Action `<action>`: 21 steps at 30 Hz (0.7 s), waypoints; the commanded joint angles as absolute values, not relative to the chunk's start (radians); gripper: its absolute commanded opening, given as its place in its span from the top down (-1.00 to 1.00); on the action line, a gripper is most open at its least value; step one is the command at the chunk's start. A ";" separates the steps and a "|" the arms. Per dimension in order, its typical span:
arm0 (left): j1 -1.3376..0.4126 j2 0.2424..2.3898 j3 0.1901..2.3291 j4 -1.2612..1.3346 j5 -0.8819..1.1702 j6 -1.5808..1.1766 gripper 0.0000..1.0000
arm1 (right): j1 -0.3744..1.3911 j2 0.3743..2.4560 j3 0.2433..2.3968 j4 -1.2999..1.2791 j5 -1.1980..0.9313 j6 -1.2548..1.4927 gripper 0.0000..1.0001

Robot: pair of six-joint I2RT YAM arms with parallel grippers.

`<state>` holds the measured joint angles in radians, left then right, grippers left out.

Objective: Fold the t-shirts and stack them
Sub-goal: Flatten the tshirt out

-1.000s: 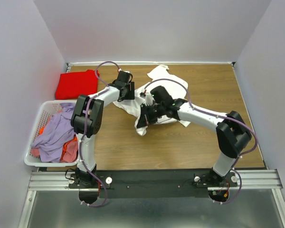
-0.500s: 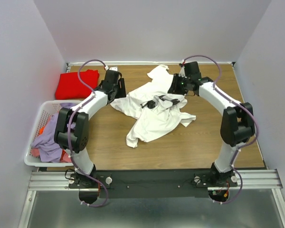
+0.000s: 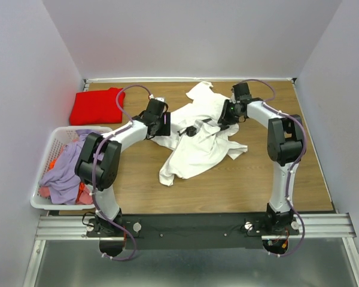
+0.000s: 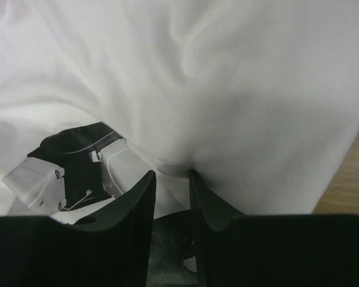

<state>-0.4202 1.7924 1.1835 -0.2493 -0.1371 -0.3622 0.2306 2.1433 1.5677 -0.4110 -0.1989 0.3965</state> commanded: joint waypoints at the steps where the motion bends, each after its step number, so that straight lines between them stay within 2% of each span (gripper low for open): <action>1: -0.416 1.841 1.164 -0.242 -0.158 -0.353 -0.55 | 0.124 2.195 1.569 -0.413 -0.120 0.455 0.27; 5: -0.400 1.911 1.166 -0.247 -0.173 -0.347 -0.55 | 0.005 2.186 1.551 -0.414 -0.107 0.550 0.27; 11: -0.365 1.953 1.196 -0.258 -0.175 -0.339 -0.55 | -0.031 2.117 1.571 -0.416 -0.097 0.483 0.25; 21: -0.319 2.150 1.543 -0.380 -0.270 -0.293 -0.54 | -0.031 1.997 1.451 -0.414 -0.135 0.451 0.23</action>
